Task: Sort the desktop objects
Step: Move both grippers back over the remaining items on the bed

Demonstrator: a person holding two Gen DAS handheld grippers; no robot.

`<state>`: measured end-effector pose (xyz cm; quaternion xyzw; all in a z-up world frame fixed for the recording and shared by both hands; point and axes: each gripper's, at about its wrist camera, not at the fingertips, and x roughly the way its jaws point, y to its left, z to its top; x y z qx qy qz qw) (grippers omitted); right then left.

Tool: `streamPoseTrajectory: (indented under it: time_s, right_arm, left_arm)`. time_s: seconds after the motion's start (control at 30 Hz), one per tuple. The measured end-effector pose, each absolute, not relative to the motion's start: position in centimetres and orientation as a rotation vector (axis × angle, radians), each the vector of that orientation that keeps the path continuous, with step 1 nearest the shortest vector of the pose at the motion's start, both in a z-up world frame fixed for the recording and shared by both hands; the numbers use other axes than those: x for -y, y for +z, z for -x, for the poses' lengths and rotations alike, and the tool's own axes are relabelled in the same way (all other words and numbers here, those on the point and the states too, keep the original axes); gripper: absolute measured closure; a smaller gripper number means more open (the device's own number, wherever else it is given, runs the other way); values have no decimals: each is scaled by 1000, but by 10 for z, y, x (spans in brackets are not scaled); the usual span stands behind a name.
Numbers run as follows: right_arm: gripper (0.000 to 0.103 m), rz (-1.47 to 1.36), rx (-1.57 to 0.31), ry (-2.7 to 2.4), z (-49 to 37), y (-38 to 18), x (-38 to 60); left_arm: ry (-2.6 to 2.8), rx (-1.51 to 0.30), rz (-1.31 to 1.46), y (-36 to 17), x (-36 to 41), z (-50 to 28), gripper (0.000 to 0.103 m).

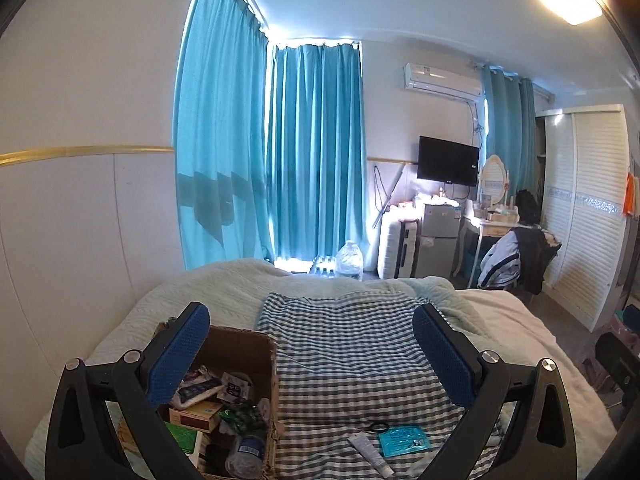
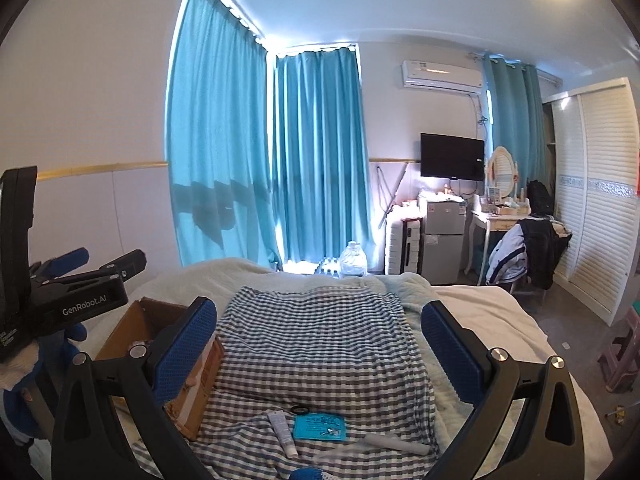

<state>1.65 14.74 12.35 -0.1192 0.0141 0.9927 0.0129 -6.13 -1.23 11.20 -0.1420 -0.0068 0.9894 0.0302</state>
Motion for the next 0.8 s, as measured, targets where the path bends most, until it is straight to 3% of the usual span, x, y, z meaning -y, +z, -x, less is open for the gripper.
streamPoseTrajectory:
  time_s: [0.23,0.37,0.57,0.8]
  right_arm:
    - [0,405,18,3043,-18,110,-175]
    - [0,639,77,3048,-1,92,-184]
    - [0,717,-11,3065,10,67,-205]
    - [0,796,26,3056,27,40,-219]
  left_arm:
    - [2965,72,517,99,-4,70,0]
    - [2946,51,551,90,-13,78,0]
    - [2926,-35,631,68,-30,94,0]
    - [2896,-61,757,33,-43,115,1]
